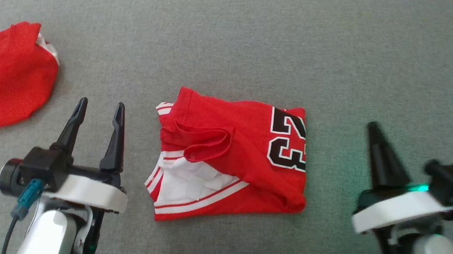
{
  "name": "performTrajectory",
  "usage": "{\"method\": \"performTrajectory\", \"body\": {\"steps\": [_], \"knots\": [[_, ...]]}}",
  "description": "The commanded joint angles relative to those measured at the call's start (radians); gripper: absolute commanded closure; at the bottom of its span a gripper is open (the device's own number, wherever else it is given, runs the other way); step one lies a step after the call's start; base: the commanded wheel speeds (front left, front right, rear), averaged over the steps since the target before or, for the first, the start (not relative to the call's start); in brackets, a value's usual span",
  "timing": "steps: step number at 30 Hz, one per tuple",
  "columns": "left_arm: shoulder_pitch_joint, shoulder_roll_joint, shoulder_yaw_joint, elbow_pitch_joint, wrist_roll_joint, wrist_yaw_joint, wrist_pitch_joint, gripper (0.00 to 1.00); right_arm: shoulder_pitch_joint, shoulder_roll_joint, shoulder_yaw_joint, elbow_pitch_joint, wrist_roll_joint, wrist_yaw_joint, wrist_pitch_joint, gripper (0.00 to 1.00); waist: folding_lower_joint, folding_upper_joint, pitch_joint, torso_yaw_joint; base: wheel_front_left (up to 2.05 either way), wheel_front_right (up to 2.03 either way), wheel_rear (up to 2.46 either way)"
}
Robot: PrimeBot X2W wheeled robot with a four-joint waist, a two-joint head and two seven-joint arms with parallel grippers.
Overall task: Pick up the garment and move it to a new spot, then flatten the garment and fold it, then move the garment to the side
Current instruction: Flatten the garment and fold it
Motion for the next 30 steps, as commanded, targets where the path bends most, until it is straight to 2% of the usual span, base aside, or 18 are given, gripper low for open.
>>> {"method": "performTrajectory", "body": {"steps": [1, 10, 14, 19, 30], "knots": [[-0.037, 0.019, 0.029, -0.037, 0.007, 0.005, 0.001, 0.00, -0.048, -0.016, 0.050, -0.012, 0.009, -0.001, 0.006, 1.00, 0.0000, 0.0000, 0.008, 0.007, 0.00, 0.00, 0.00], [-0.075, 0.008, 0.014, -0.028, -0.001, -0.001, -0.006, 0.00, -0.243, -0.036, 0.354, 0.220, 0.106, -0.001, 0.013, 1.00, 0.0000, 0.0000, 0.046, 0.056, 0.00, 0.00, 0.00], [-0.091, -0.001, 0.009, -0.016, -0.005, -0.004, -0.010, 0.00, -0.327, -0.053, 0.455, 0.320, 0.166, -0.001, 0.011, 1.00, 0.0000, 0.0000, 0.062, 0.079, 0.00, 0.00, 0.00], [-0.093, -0.009, 0.008, -0.001, -0.005, 0.000, -0.013, 0.00, -0.382, -0.073, 0.522, 0.402, 0.232, -0.001, -0.005, 1.00, 0.0000, 0.0000, 0.068, 0.094, 0.00, 0.00, 0.00], [-0.096, -0.018, 0.012, 0.001, -0.005, -0.001, -0.015, 0.00, -0.416, -0.097, 0.625, 0.445, 0.334, -0.001, -0.031, 1.00, 0.0000, 0.0000, 0.065, 0.102, 0.00, 0.00, 0.00]]}}
